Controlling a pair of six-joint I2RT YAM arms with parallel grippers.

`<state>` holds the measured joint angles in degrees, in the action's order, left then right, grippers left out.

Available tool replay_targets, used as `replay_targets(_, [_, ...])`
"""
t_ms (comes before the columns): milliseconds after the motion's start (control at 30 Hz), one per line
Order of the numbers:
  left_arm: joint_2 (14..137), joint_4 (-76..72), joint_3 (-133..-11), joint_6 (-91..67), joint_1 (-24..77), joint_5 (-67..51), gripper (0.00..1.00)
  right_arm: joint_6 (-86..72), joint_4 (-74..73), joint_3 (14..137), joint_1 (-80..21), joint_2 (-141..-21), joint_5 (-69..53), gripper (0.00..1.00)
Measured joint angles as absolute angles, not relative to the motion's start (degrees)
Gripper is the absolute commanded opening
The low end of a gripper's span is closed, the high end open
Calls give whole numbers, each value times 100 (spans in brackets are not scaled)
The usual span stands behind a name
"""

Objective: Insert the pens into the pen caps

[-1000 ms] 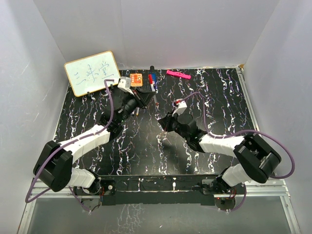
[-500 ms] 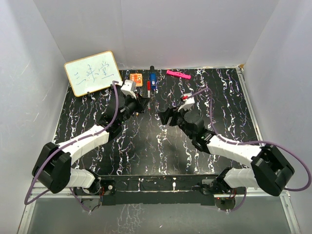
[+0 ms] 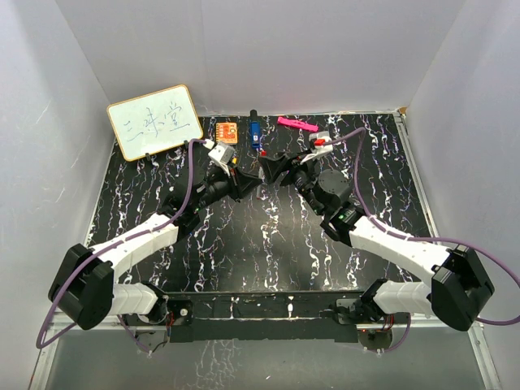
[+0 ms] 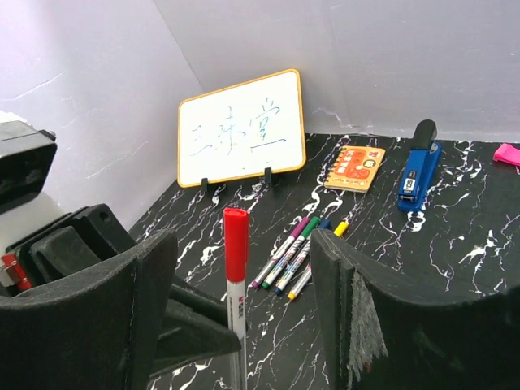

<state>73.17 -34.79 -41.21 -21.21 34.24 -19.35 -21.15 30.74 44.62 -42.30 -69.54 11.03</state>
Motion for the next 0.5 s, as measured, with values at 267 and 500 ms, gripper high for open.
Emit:
replay_targets(267, [7269,-3691,-4112,-2298,3424,-2521,0,-2180,3148,4482,-4226,-7155,991,57])
replay_targets(500, [7269,-3767,-4112,-2383,3424,-2720,0,-2263,3157,4482,-4226,-7164,921,37])
